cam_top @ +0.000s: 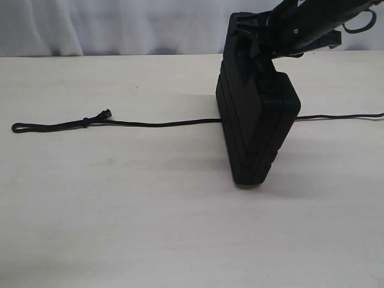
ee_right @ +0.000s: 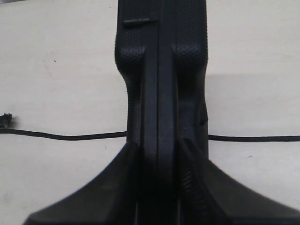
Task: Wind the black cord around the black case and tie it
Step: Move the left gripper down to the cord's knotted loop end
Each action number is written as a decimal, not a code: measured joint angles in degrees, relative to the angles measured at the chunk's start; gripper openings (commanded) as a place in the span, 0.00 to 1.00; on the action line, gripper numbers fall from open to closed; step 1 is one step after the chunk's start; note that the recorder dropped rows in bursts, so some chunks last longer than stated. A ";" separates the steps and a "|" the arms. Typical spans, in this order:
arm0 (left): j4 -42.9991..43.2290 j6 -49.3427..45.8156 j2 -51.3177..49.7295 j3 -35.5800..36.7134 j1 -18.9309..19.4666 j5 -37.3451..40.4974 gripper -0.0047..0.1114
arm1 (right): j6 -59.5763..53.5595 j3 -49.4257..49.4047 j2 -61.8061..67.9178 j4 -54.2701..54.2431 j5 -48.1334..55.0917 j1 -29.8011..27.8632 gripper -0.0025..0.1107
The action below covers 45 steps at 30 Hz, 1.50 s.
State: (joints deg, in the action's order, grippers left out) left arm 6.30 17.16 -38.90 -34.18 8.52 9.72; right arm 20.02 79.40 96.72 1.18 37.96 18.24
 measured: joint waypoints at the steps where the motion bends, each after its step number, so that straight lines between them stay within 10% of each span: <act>1: 0.13 -1.99 -3.66 -0.95 -1.25 1.43 0.04 | 0.00 0.00 0.00 0.00 0.00 0.00 0.06; 14: -11.38 -37.98 -47.46 -24.05 -13.41 29.09 0.06 | 0.00 0.00 0.00 0.00 0.00 0.00 0.06; 20: -20.43 -60.12 -58.81 -27.48 -13.66 29.16 0.40 | 0.00 0.00 0.00 0.00 0.00 0.00 0.06; 25: -21.68 -59.68 -64.53 -29.02 -13.79 26.24 0.47 | 0.00 0.00 0.00 0.00 0.00 0.00 0.06; 32: -21.68 -53.13 -76.77 -46.68 -13.79 42.20 0.47 | 0.00 0.00 0.00 0.00 0.00 0.00 0.06; 45: -21.84 -89.61 -79.56 -44.59 -14.56 33.26 0.47 | 0.00 0.00 0.00 0.00 0.00 0.00 0.06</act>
State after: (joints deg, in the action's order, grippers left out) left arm -15.53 -72.44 -118.46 -78.76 -6.04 42.98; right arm 20.02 79.40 96.72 1.18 37.96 18.24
